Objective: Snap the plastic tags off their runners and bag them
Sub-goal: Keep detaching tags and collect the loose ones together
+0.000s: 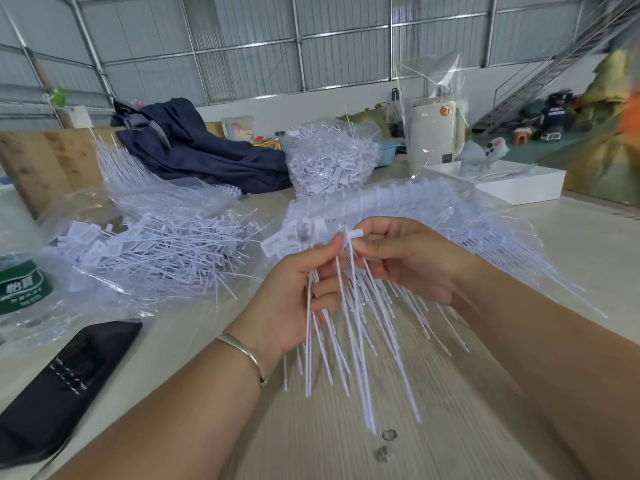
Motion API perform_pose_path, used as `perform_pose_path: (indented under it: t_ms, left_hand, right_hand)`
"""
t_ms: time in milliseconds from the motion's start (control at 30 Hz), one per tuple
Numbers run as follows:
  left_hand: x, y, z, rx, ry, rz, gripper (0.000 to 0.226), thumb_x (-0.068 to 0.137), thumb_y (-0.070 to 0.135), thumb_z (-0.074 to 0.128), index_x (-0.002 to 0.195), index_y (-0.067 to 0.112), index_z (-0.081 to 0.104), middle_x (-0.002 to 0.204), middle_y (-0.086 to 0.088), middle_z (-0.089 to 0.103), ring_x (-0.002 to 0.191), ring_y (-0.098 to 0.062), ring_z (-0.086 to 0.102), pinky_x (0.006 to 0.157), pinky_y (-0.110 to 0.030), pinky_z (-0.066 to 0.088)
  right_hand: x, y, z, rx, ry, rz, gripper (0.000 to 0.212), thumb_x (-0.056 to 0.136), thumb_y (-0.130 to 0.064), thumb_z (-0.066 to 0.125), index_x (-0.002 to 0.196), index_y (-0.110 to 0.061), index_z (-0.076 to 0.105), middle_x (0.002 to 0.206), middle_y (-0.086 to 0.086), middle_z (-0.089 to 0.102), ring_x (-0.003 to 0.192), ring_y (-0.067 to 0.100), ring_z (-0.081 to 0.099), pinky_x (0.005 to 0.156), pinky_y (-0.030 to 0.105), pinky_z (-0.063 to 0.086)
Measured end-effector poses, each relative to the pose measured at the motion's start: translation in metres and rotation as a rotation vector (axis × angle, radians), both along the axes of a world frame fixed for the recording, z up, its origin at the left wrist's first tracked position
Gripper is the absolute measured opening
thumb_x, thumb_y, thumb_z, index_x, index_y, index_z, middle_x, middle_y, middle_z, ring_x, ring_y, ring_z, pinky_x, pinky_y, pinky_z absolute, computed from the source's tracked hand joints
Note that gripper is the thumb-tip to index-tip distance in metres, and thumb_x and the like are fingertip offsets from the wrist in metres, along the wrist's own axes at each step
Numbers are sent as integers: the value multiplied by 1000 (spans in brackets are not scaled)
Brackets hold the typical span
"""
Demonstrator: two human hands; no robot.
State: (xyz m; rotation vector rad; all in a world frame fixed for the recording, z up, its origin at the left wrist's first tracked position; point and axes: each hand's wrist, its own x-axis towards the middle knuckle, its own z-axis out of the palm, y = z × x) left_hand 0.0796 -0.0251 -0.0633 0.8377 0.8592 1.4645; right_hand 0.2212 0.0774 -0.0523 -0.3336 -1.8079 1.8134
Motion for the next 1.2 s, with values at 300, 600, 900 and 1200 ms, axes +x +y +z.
perform_pose_path:
  t_ms: [300,600,900,1200]
  left_hand:
    - [-11,2,-4,-199,357,112,34,85,12,64,52,21,62,47,8,34,35,-5,23,32,-16,19]
    - [-17,3,-5,-197,463,356,55,80,-6,67,35,19,46,41,6,27,34,-7,20,38,-17,15]
    - [-11,3,-8,-270,241,197,37,95,41,53,88,5,60,43,9,26,32,-2,23,30,-14,18]
    - [-9,1,-6,-192,394,121,47,55,35,86,95,13,75,54,9,20,42,-6,17,35,-16,17]
  right_hand:
    - [9,12,5,78,-100,-228,27,75,11,48,60,-6,61,44,-3,40,42,11,34,47,21,29]
    - [13,20,9,36,-59,-408,26,77,8,48,59,-8,59,51,4,31,43,13,36,44,19,35]
    - [3,12,-1,72,-152,-237,21,79,8,52,68,-10,58,66,10,38,57,17,37,57,28,31]
    - [5,10,-5,86,-156,-55,19,76,6,73,86,-7,63,65,5,56,56,11,51,52,17,43]
